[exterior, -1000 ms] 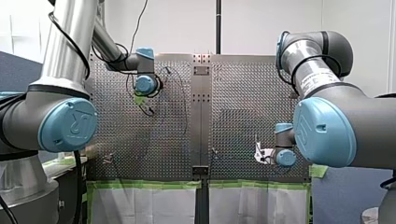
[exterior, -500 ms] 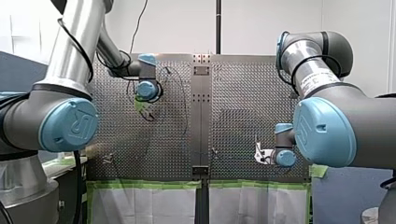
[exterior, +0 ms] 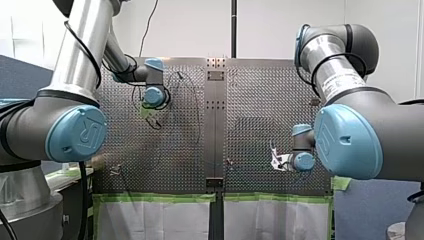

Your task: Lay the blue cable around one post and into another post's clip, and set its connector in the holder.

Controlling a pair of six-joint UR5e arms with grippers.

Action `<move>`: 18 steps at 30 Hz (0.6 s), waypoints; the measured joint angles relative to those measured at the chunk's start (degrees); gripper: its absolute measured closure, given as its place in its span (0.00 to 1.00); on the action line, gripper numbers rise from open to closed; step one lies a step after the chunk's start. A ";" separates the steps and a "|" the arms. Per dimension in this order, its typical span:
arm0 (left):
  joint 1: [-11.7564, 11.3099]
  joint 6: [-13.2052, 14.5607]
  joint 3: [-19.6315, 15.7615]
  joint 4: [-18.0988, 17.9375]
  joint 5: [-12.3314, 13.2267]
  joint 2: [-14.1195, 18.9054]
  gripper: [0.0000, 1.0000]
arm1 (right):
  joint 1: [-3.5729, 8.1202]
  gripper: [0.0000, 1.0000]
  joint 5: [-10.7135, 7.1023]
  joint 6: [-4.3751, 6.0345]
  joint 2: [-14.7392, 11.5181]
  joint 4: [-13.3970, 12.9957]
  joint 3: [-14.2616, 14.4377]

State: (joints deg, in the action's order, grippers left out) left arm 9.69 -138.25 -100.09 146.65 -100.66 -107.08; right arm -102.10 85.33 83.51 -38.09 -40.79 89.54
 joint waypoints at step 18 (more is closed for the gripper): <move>-0.24 -0.56 0.00 -0.30 1.25 0.00 0.00 | -0.19 1.00 -0.46 8.21 -9.02 -0.74 3.77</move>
State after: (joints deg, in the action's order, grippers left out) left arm 9.45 -138.81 -100.09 146.35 -99.41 -107.08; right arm -102.29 84.87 91.71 -47.11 -41.54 93.31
